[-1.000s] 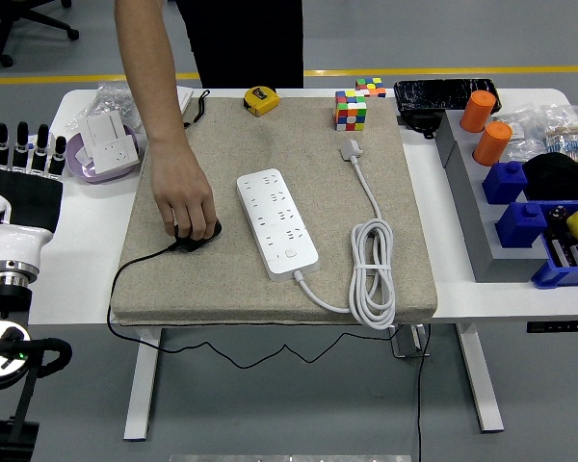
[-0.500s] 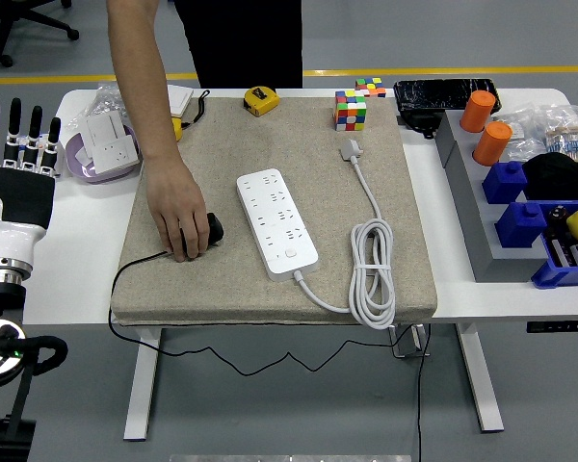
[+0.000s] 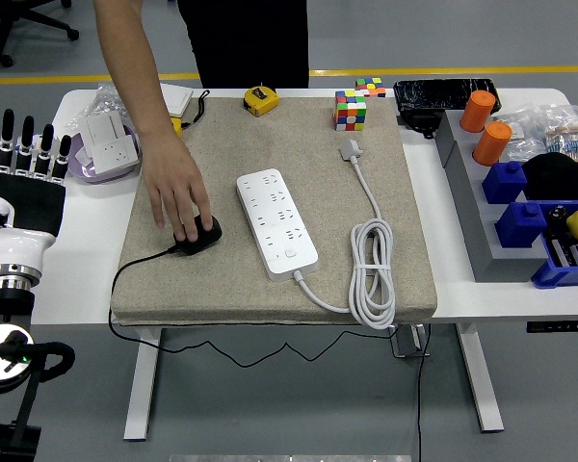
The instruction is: Pick up the plug,place it near the board,insert it into the board,press the button
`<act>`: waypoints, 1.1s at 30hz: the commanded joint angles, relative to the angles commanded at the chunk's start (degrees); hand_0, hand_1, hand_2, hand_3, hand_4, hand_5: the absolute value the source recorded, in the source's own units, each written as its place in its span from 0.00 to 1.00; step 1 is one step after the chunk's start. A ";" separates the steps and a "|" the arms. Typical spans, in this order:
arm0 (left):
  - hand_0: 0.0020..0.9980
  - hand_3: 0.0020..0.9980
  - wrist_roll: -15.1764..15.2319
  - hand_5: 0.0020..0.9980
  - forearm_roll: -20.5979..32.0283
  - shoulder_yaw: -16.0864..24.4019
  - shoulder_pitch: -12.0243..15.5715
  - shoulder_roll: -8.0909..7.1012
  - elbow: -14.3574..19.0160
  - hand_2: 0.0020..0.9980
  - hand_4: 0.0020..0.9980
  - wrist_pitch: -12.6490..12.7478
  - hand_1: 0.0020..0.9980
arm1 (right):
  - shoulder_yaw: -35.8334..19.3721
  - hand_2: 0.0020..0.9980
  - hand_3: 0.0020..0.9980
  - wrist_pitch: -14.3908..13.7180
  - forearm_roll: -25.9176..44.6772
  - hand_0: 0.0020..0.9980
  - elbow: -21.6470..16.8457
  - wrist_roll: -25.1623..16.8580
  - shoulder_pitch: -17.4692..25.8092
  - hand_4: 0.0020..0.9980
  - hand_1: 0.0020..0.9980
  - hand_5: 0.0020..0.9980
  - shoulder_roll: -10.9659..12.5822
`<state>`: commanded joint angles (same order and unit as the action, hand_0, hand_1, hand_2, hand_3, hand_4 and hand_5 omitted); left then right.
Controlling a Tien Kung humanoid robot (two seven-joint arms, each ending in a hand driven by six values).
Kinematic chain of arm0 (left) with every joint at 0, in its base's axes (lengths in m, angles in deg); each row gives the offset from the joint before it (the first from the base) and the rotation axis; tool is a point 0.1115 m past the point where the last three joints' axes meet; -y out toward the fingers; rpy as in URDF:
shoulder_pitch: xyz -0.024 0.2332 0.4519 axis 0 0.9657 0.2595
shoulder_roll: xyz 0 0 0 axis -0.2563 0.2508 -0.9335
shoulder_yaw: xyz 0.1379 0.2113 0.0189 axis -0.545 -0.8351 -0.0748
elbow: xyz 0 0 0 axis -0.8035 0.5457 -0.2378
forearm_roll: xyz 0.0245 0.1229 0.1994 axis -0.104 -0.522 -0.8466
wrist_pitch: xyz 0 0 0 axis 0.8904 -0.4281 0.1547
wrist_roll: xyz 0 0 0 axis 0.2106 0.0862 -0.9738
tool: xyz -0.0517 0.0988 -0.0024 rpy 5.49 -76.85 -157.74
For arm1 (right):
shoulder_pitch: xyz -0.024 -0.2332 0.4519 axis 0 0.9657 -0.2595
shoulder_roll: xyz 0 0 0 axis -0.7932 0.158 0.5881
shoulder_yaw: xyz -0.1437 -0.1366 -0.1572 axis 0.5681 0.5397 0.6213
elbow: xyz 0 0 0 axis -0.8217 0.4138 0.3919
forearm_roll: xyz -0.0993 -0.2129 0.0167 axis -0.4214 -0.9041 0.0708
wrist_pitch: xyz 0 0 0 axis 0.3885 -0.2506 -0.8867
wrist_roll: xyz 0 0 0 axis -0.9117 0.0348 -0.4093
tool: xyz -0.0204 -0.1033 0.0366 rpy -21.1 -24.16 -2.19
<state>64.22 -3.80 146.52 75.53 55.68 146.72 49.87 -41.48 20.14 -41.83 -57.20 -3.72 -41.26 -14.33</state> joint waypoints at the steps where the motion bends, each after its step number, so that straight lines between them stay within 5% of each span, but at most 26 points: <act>1: 0.08 0.01 1.04 0.45 1.19 -0.06 -0.03 0.00 -0.10 0.02 0.99 1.18 0.00 | 0.13 0.70 0.64 -0.01 0.11 0.82 0.00 -0.03 0.00 0.94 0.72 0.61 -0.02; 4: 0.08 0.01 2.68 0.45 4.18 -0.26 0.12 0.00 -0.54 0.02 0.99 2.55 0.00 | 0.39 0.70 0.64 -0.01 0.31 0.82 0.00 -0.07 0.00 0.94 0.72 0.61 -0.11; 6: 0.08 0.01 2.69 0.45 4.19 -0.37 0.31 0.00 -0.58 0.02 0.99 2.40 0.00 | 0.42 0.70 0.64 -0.01 0.34 0.82 0.00 -0.07 0.06 0.94 0.72 0.61 -0.15; 7: 0.07 0.00 2.52 0.37 3.86 -0.47 0.38 0.00 -0.58 0.00 0.91 2.12 0.00 | 0.30 0.70 0.64 0.01 0.20 0.82 0.00 -0.03 0.12 0.94 0.72 0.61 -0.17; 18: 0.07 0.00 2.14 0.35 2.65 -0.11 0.19 0.00 -0.74 0.00 0.89 1.25 0.00 | 0.45 0.70 0.64 0.04 0.17 0.82 0.00 0.02 -0.05 0.94 0.72 0.61 -0.10; 19: 0.16 0.13 1.83 0.35 2.33 -0.04 0.26 0.00 -0.68 0.14 0.91 0.97 0.06 | 0.38 0.70 0.64 0.04 0.09 0.82 0.00 0.05 -0.04 0.94 0.72 0.61 -0.11; 24: 0.16 0.13 -0.45 0.35 -0.66 0.18 0.66 0.00 -0.01 0.14 0.91 -1.50 0.06 | 0.12 0.70 0.64 0.10 -0.26 0.82 0.00 0.13 0.22 0.94 0.72 0.61 -0.15; 25: 0.34 0.48 -0.84 0.43 -1.10 0.14 0.72 0.00 0.12 0.49 0.99 -2.33 0.50 | 0.15 0.70 0.64 0.10 -0.26 0.82 0.00 0.13 0.24 0.94 0.72 0.61 -0.16; 30: 0.34 0.48 -1.65 0.43 -2.04 -0.04 0.70 0.00 0.51 0.49 0.99 -4.40 0.50 | 0.54 0.70 0.64 0.03 0.19 0.82 0.00 0.01 0.10 0.94 0.72 0.61 -0.12; 31: 0.82 0.76 -1.69 0.58 -2.14 -0.07 0.70 0.00 0.54 0.78 1.00 -4.56 0.83 | 0.62 0.70 0.64 0.02 0.28 0.82 0.00 -0.01 0.08 0.94 0.72 0.61 -0.12; 33: 0.82 0.76 -1.60 0.58 -2.15 -0.14 0.70 0.00 0.52 0.78 1.00 -4.81 0.83 | 0.68 0.70 0.64 0.04 0.31 0.82 0.00 0.00 0.06 0.94 0.72 0.61 -0.13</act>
<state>62.61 -5.95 146.38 76.23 55.68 147.24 45.06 -40.80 20.17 -41.51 -57.20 -3.73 -41.20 -14.46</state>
